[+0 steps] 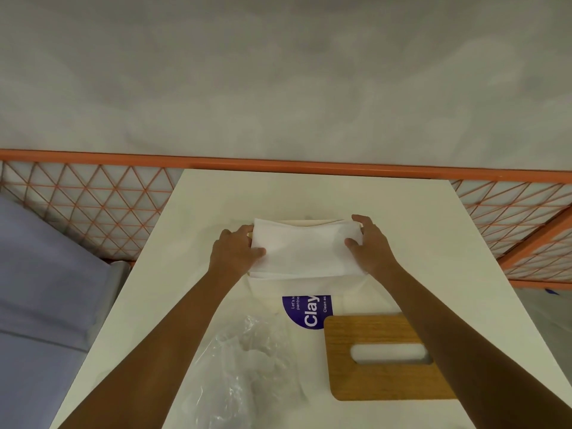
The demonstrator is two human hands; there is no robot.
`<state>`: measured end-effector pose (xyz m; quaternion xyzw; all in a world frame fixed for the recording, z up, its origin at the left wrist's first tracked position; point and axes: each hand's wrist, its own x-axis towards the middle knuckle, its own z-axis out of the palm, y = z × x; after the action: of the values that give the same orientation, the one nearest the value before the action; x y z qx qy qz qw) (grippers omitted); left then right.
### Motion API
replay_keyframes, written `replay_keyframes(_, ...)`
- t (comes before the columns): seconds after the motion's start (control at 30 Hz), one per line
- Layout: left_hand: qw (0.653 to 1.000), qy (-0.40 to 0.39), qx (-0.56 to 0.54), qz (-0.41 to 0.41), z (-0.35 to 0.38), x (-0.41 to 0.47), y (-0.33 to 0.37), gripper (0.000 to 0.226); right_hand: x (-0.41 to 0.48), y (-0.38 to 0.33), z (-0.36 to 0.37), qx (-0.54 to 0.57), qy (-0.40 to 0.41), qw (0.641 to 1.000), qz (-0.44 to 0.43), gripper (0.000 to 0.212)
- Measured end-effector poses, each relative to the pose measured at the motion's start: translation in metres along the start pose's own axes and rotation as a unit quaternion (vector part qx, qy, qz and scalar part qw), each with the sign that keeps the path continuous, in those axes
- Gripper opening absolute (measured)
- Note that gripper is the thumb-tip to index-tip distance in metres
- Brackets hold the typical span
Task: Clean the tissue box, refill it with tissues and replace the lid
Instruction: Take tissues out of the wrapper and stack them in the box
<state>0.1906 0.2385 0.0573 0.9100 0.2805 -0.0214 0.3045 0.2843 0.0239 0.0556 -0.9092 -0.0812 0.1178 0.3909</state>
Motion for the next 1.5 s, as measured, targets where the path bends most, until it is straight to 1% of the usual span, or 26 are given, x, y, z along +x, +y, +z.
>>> replay_keyframes(0.1,0.995,0.023,0.093,0.031,0.002,-0.002,0.001,0.061,-0.006,0.005,0.005,-0.075,-0.004,0.996,-0.05,0.043)
replay_keyframes(0.17,0.985,0.039,0.152,0.068,0.003,-0.006,0.002,0.071,-0.011,0.006,0.008,-0.124,0.006,0.99,-0.074,0.043)
replay_keyframes(0.23,0.972,0.047,0.208,0.095,0.004,-0.009,0.002,0.082,-0.017,0.007,0.008,-0.207,0.033,0.972,-0.106,0.044)
replay_keyframes(0.27,0.966,0.048,0.227,0.111,0.004,-0.01,0.002,0.08,-0.02,0.007,0.009,-0.247,0.043,0.96,-0.126,0.043)
replay_keyframes(0.33,0.959,0.032,0.239,0.149,0.004,-0.012,0.003,0.064,-0.023,0.004,0.009,-0.279,0.022,0.949,-0.148,0.034)
replay_keyframes(0.4,0.959,-0.014,0.225,0.172,0.005,-0.015,0.007,0.047,-0.024,-0.001,0.012,-0.25,-0.031,0.959,-0.131,0.027)
replay_keyframes(0.5,0.961,-0.094,0.203,0.16,0.011,-0.016,0.013,0.04,-0.021,-0.004,0.018,-0.202,-0.089,0.971,-0.093,0.025)
replay_keyframes(0.57,0.96,-0.128,0.202,0.147,0.016,-0.012,0.014,0.038,-0.016,-0.003,0.021,-0.187,-0.1,0.975,-0.073,0.028)
replay_keyframes(0.63,0.955,-0.139,0.217,0.144,0.021,-0.007,0.015,0.037,-0.012,-0.001,0.023,-0.171,-0.1,0.979,-0.055,0.03)
replay_keyframes(0.77,0.959,-0.129,0.215,0.133,0.024,-0.005,0.016,0.036,-0.008,0.0,0.027,-0.191,-0.098,0.975,-0.06,0.032)
replay_keyframes(0.87,0.961,-0.122,0.201,0.146,0.023,-0.008,0.016,0.037,-0.009,-0.001,0.027,-0.184,-0.086,0.977,-0.063,0.029)
replay_keyframes(0.93,0.972,-0.092,0.15,0.159,0.019,-0.014,0.012,0.034,-0.015,-0.003,0.025,-0.154,-0.053,0.984,-0.075,0.026)
replay_keyframes(1.03,0.982,-0.024,0.036,0.185,0.008,-0.033,0.001,0.029,-0.033,-0.007,0.024,-0.128,0.004,0.985,-0.114,0.021)
replay_keyframes(1.13,0.98,0.018,-0.021,0.196,-0.003,-0.058,-0.016,0.028,-0.059,-0.01,0.029,-0.13,0.009,0.978,-0.161,0.017)
replay_keyframes(1.23,0.98,0.027,-0.04,0.192,-0.009,-0.085,-0.04,0.03,-0.088,-0.009,0.038,-0.08,-0.056,0.981,-0.169,0.013)
replay_keyframes(1.27,0.982,0.018,-0.042,0.181,-0.011,-0.093,-0.05,0.032,-0.097,-0.008,0.042,-0.046,-0.085,0.984,-0.149,0.012)
replay_keyframes(1.33,0.988,-0.006,-0.05,0.149,-0.015,-0.107,-0.07,0.039,-0.114,-0.004,0.052,0.028,-0.132,0.987,-0.082,0.009)
replay_keyframes(1.43,0.993,-0.042,-0.047,0.097,-0.02,-0.128,-0.097,0.053,-0.133,0.002,0.068,0.056,-0.199,0.978,-0.022,0.005)
replay_keyframes(1.5,0.994,-0.068,-0.027,0.082,-0.023,-0.142,-0.114,0.065,-0.143,0.002,0.077,0.089,-0.252,0.963,0.025,0.014)
